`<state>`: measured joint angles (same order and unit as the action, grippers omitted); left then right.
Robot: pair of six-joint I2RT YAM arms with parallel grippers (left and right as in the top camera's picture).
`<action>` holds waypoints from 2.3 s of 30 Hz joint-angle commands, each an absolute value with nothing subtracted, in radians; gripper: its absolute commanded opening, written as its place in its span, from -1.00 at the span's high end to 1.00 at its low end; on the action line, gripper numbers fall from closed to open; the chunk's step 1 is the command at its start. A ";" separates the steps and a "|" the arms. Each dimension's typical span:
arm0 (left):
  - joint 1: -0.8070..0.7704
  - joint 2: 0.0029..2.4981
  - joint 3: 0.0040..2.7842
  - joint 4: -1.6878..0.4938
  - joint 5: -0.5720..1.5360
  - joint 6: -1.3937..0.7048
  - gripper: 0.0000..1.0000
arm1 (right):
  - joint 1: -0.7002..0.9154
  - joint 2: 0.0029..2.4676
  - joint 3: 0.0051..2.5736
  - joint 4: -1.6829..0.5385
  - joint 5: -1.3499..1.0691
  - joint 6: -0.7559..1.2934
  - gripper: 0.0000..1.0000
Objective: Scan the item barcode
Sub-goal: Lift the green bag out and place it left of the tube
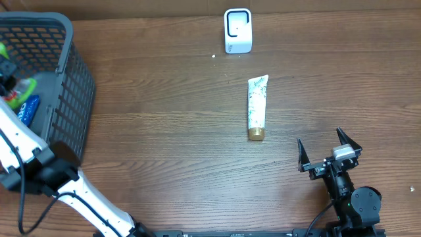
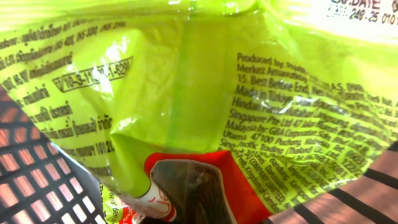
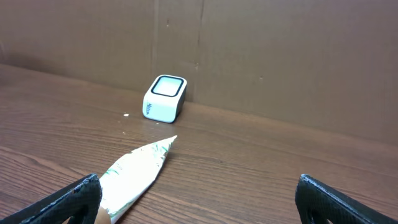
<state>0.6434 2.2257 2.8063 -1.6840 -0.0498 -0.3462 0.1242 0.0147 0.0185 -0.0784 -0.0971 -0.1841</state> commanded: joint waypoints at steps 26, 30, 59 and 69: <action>-0.262 1.844 1.859 -1.363 -0.021 -0.372 0.91 | 0.118 0.003 0.008 -0.073 -0.096 -0.184 -1.00; -0.321 1.844 1.634 -1.143 0.033 -0.376 0.91 | 0.118 0.003 0.008 -0.073 -0.096 -0.184 -1.00; -0.283 1.827 1.825 -1.145 0.092 -0.388 -0.22 | 0.118 0.003 0.008 -0.073 -0.096 -0.184 -1.00; 0.003 1.827 2.518 -1.539 -0.147 -0.335 -0.59 | 0.118 0.003 0.008 -0.073 -0.096 -0.184 -1.00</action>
